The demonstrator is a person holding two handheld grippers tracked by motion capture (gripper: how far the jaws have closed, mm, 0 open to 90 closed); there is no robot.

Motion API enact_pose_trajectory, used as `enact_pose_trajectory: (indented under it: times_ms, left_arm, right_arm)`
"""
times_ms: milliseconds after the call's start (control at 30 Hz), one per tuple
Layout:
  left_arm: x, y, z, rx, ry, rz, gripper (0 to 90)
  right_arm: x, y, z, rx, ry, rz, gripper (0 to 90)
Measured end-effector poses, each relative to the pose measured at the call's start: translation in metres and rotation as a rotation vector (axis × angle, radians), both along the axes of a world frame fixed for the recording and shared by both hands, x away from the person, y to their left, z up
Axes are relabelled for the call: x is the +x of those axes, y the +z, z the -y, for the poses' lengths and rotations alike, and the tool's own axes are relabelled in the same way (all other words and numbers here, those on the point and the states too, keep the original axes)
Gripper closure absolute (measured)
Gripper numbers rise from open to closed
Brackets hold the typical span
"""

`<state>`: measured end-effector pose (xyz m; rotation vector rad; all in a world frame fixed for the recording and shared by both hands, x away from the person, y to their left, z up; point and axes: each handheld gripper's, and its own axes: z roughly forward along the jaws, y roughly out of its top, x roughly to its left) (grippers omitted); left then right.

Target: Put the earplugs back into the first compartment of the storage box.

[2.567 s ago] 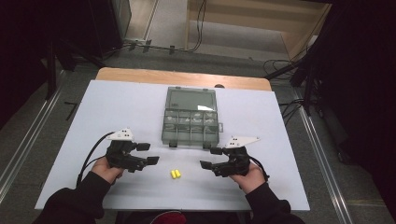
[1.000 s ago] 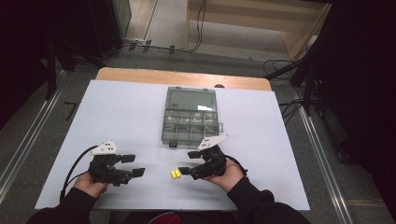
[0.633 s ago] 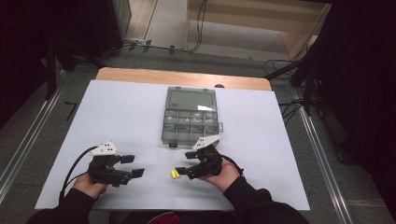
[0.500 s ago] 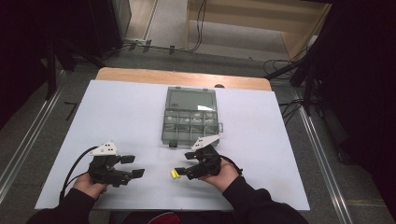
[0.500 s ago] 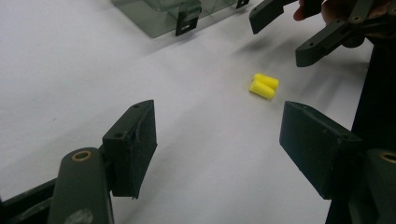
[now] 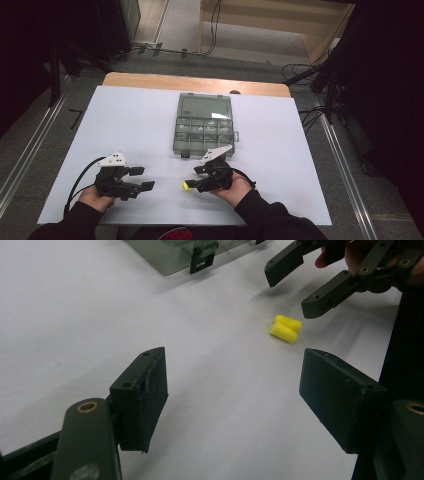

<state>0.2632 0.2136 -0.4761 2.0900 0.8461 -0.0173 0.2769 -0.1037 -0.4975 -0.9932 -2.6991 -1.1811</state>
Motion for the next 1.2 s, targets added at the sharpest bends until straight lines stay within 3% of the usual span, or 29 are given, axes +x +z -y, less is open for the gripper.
enact_pose_trajectory:
  times_ms: [200,500,700,1067,1200]
  left_arm:
    - [-0.0003,-0.0001,0.0007,0.007,-0.006,0.000,27.4]
    - [0.0002,-0.0004,-0.0005,-0.001,0.000,-0.002,27.5]
    - [0.0004,-0.0005,-0.0002,0.006,-0.003,-0.005,27.5]
    - [0.0005,-0.0006,-0.0001,0.002,-0.005,-0.004,27.4]
    - [0.0005,-0.0007,0.0002,-0.003,-0.003,-0.002,27.4]
  right_arm:
    - [-0.0010,-0.0022,-0.0027,-0.012,0.011,-0.015,44.7]
    - [-0.0032,-0.0063,-0.0078,-0.047,0.032,-0.044,60.5]
    - [-0.0034,-0.0062,-0.0090,-0.037,0.033,-0.076,72.1]
    - [-0.0004,-0.0043,-0.0088,-0.028,0.013,-0.141,78.9]
    - [-0.0011,-0.0023,-0.0084,-0.031,0.005,-0.137,79.5]
